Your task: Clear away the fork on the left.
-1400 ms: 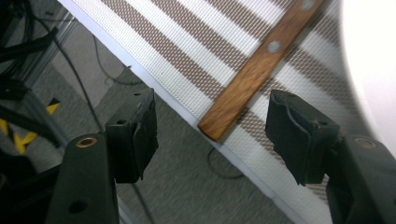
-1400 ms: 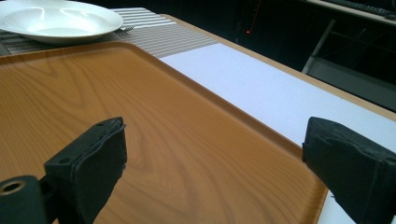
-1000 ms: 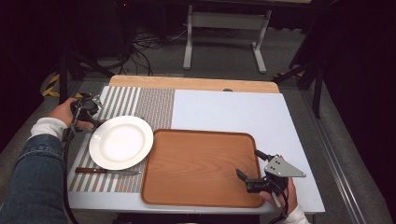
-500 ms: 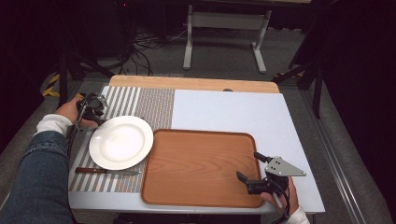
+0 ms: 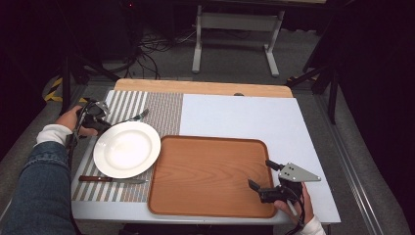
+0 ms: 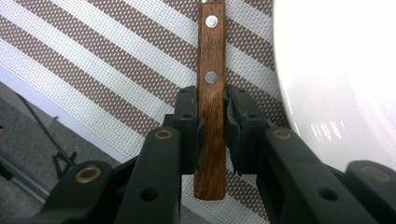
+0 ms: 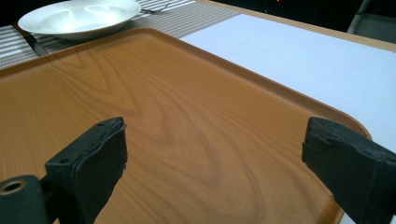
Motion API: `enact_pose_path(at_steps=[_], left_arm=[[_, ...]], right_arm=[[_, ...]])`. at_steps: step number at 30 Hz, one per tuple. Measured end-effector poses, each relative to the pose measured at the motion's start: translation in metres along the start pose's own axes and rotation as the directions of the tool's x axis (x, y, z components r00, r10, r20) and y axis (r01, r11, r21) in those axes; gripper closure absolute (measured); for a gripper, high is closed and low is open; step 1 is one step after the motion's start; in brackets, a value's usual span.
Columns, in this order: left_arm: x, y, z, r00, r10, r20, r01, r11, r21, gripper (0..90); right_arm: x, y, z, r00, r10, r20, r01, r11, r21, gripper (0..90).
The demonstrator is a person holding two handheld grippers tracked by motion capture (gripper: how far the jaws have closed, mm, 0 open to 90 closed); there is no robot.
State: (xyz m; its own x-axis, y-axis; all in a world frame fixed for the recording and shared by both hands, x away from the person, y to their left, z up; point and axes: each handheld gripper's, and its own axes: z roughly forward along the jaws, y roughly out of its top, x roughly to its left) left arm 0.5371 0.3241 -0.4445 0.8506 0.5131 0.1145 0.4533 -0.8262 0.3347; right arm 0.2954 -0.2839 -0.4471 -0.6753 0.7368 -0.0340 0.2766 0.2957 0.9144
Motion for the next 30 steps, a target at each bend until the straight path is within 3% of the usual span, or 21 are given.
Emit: enact_pose_path(at_steps=[3, 5, 9, 12, 14, 15, 16, 20, 21, 22, 24, 26, 27, 28, 29, 30], left_arm=[[-0.003, 0.001, 0.000, 0.9997, 0.005, -0.023, -0.005, 1.0000, 0.006, 75.8], [-0.004, 0.002, -0.001, 0.9968, 0.006, -0.079, -0.005, 0.9998, 0.018, 75.9], [-0.004, 0.000, -0.004, 0.9901, -0.021, -0.139, 0.021, 0.9998, -0.003, 75.9], [-0.007, -0.001, -0.006, 0.9825, -0.058, -0.177, 0.046, 0.9965, -0.070, 75.9], [-0.008, -0.002, -0.010, 0.9805, -0.086, -0.177, 0.064, 0.9895, -0.130, 75.8], [-0.010, -0.002, -0.012, 0.9742, -0.095, -0.205, 0.063, 0.9855, -0.158, 75.8], [-0.010, -0.002, -0.012, 0.9742, -0.095, -0.205, 0.063, 0.9855, -0.158, 75.9], [-0.014, -0.004, -0.018, 0.9659, -0.130, -0.224, 0.082, 0.9740, -0.211, 75.9], [-0.015, -0.004, -0.020, 0.9597, -0.138, -0.245, 0.082, 0.9710, -0.225, 75.9], [-0.016, -0.004, -0.022, 0.9601, -0.146, -0.239, 0.087, 0.9667, -0.241, 75.9], [-0.018, -0.004, -0.025, 0.9531, -0.159, -0.257, 0.088, 0.9598, -0.267, 75.9], [-0.019, -0.004, -0.028, 0.9502, -0.174, -0.259, 0.095, 0.9521, -0.291, 75.9], [-0.021, -0.004, -0.029, 0.9416, -0.182, -0.283, 0.093, 0.9490, -0.301, 75.9], [-0.020, -0.005, -0.031, 0.9423, -0.200, -0.269, 0.106, 0.9393, -0.326, 75.9], [-0.021, -0.006, -0.033, 0.9451, -0.201, -0.257, 0.106, 0.9341, -0.341, 75.9], [-0.022, -0.006, -0.034, 0.9369, -0.211, -0.279, 0.106, 0.9319, -0.347, 75.9]], right_arm=[[0.000, 0.001, -0.001, 1.0000, -0.002, -0.007, 0.002, 1.000, -0.004, 7.3], [0.000, 0.001, -0.001, 0.9999, -0.003, -0.012, 0.003, 1.000, -0.005, 7.4], [0.000, 0.001, -0.001, 0.9999, -0.001, -0.015, 0.001, 1.000, -0.003, 7.3], [0.000, 0.001, -0.001, 0.9998, 0.001, -0.019, -0.001, 1.000, -0.006, 7.3], [0.000, 0.001, -0.001, 0.9995, 0.008, -0.030, -0.008, 1.000, -0.010, 7.3], [-0.001, 0.002, -0.002, 0.9994, 0.012, -0.032, -0.013, 1.000, -0.013, 7.3], [-0.001, 0.002, -0.002, 0.9994, 0.012, -0.032, -0.013, 1.000, -0.013, 7.3], [-0.001, 0.003, -0.002, 0.9993, 0.013, -0.036, -0.014, 1.000, -0.020, 7.3], [-0.001, 0.003, -0.002, 0.9992, 0.013, -0.038, -0.014, 1.000, -0.023, 7.3], [-0.001, 0.003, -0.002, 0.9992, 0.012, -0.039, -0.013, 1.000, -0.026, 7.3], [-0.001, 0.004, -0.002, 0.9990, 0.013, -0.043, -0.015, 0.999, -0.030, 7.3], [-0.002, 0.004, -0.002, 0.9990, 0.014, -0.043, -0.015, 0.999, -0.033, 7.3], [-0.002, 0.004, -0.002, 0.9990, 0.014, -0.044, -0.015, 0.999, -0.033, 7.3], [-0.002, 0.005, -0.002, 0.9989, 0.013, -0.046, -0.014, 0.999, -0.033, 7.3], [-0.002, 0.005, -0.001, 0.9988, 0.014, -0.047, -0.015, 0.999, -0.034, 7.3], [-0.002, 0.005, -0.001, 0.9987, 0.014, -0.048, -0.016, 0.999, -0.035, 7.3]])
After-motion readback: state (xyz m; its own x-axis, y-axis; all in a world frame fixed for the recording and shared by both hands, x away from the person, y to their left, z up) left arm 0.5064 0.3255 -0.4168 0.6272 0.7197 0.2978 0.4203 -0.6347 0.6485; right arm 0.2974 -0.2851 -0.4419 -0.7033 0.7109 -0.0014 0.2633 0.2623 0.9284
